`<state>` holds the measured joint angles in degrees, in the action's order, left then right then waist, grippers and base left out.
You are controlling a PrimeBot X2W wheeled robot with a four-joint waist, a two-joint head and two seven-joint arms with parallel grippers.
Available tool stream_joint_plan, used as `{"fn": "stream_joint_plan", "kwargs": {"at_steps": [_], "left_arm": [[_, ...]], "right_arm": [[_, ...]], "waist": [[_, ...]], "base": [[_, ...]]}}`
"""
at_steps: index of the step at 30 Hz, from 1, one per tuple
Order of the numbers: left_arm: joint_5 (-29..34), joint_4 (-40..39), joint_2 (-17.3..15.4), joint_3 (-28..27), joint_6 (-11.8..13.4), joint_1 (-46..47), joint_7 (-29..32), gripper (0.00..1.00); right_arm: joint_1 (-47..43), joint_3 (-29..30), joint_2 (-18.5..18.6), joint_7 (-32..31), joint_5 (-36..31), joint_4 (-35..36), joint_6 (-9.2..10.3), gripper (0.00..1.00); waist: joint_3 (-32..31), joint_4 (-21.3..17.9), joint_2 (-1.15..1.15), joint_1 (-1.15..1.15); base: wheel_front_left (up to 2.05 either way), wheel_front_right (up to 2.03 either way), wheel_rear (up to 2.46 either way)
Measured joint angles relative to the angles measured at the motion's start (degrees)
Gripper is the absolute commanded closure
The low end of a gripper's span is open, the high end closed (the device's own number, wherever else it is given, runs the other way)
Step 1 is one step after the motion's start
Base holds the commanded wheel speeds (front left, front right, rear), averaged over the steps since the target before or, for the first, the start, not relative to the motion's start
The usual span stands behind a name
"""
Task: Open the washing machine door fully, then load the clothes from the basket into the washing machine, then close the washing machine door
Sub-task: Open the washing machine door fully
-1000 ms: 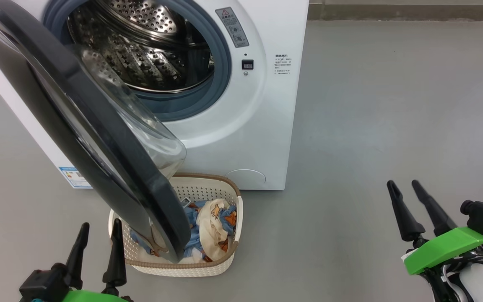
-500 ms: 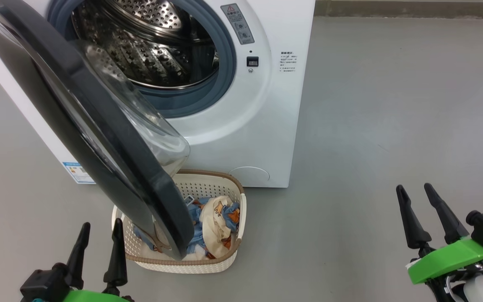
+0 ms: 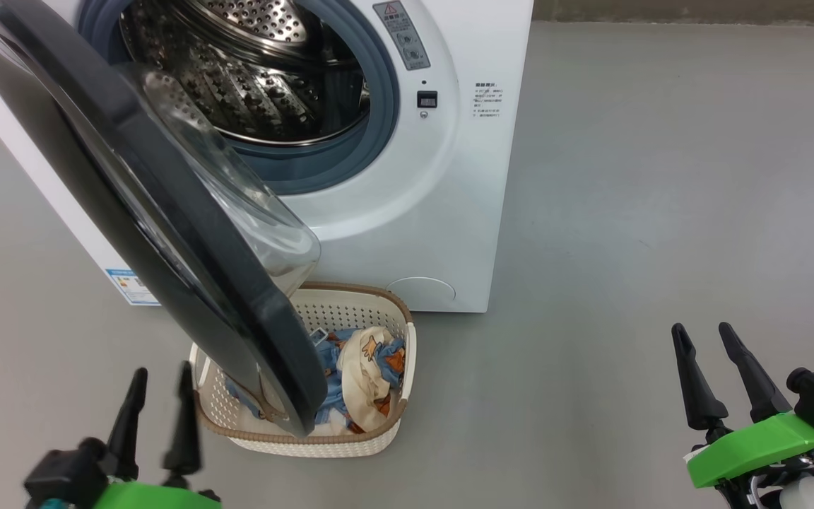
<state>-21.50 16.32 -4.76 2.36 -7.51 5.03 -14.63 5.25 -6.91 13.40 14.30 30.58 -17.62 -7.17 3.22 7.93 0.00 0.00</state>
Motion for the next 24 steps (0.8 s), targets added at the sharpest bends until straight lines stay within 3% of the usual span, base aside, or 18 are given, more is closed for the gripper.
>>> {"fn": "stream_joint_plan", "kwargs": {"at_steps": [6, 13, 21, 24], "left_arm": [[0.0, -3.6, 0.7, -4.7, 0.1, 1.0, 0.0, 1.00], [3.9, -18.1, 1.7, -6.7, 2.0, 1.0, 0.0, 1.00], [6.0, -31.9, 2.2, 5.2, 2.6, 1.2, 1.8, 1.00], [5.6, -32.0, 2.2, 10.4, 2.6, 2.6, 3.2, 1.00]], "right_arm": [[0.0, 0.3, -0.3, 0.0, -0.7, 0.3, 0.00, 0.00], [0.0, 0.6, -0.5, 0.0, -2.0, 0.6, 0.00, 0.00], [0.0, 0.7, -0.7, 0.0, -2.4, 0.9, 0.00, 0.00], [0.0, 0.9, -0.7, 0.0, -2.4, 0.9, 0.00, 0.00]], "waist": [[0.0, 0.2, 0.00, 0.00], [0.2, 0.6, 0.00, 0.00], [1.0, 0.5, 0.00, 0.00], [1.5, 0.5, 0.00, 0.00]], "base": [[0.00, 0.00, 0.00], [0.00, 0.00, 0.00], [0.00, 0.00, 0.00], [0.00, 0.00, 0.00]]}}
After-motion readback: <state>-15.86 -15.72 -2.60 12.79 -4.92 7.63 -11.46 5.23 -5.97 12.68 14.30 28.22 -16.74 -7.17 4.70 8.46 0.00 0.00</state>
